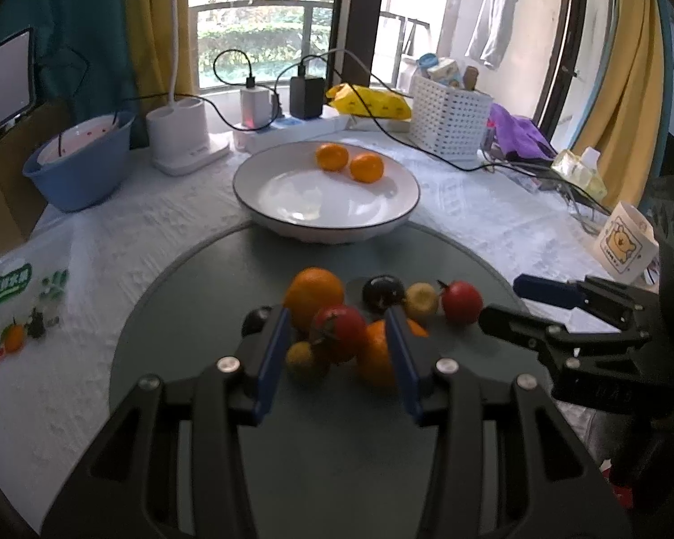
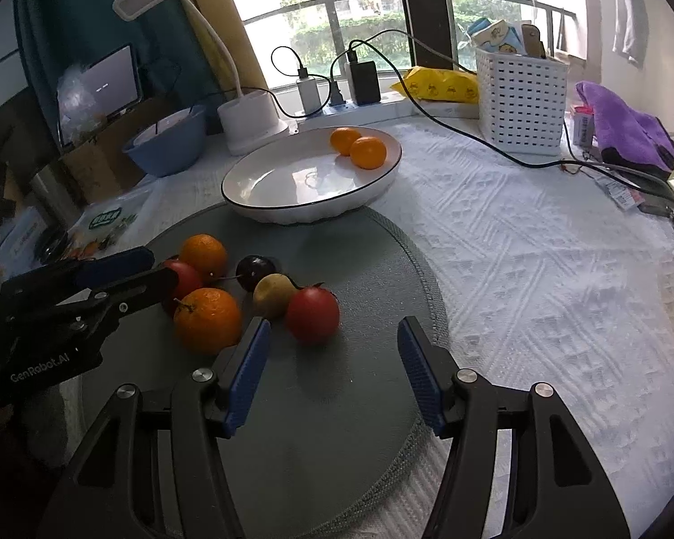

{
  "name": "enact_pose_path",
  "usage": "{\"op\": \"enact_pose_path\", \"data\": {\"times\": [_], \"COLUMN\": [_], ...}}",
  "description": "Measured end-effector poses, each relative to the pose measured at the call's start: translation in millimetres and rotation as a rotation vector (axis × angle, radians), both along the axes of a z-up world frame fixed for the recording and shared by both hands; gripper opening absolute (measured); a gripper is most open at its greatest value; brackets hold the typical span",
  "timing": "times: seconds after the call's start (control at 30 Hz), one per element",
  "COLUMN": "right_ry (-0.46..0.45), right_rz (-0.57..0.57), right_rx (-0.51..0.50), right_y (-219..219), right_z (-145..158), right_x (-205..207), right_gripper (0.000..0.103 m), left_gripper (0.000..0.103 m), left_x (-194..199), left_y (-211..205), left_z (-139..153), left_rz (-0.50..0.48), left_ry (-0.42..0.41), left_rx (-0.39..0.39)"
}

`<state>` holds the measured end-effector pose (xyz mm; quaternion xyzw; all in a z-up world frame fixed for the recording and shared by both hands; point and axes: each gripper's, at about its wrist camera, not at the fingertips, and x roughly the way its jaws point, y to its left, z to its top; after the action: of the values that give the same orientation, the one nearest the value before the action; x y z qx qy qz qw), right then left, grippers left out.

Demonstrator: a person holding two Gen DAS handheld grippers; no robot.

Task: Organize fruits
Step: 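Grasp a red tomato with the left tool while the right tool grasps another tomato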

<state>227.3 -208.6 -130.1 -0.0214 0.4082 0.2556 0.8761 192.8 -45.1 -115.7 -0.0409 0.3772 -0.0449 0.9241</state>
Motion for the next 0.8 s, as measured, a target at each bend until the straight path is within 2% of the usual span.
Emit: {"op": "enact_pose_path", "data": {"times": [0.27, 0.47, 0.6, 0.8], "right_ry": [0.016, 0.03, 0.04, 0.035], "right_rz": [0.014, 0.019, 0.015, 0.031], "right_rx": [0.004, -0.001, -0.012, -0.029], "right_y": [8, 12, 13, 18], "right_z": [-4, -9, -11, -13], "right_x": [7, 12, 15, 16], "right_gripper": [0.062, 0.061, 0.052, 0.036], "left_gripper": [0.044, 0.038, 0.033, 0.031], "left_x": [5, 4, 4, 3], "left_y": [2, 1, 4, 5], "left_z": [-5, -6, -6, -3], "left_rz": [-0.016, -0.036, -0.033, -0.038], "left_ry": [0.022, 0.022, 0.024, 0.01], "left_rx": [-0.028, -0.042, -0.049, -0.056]}}
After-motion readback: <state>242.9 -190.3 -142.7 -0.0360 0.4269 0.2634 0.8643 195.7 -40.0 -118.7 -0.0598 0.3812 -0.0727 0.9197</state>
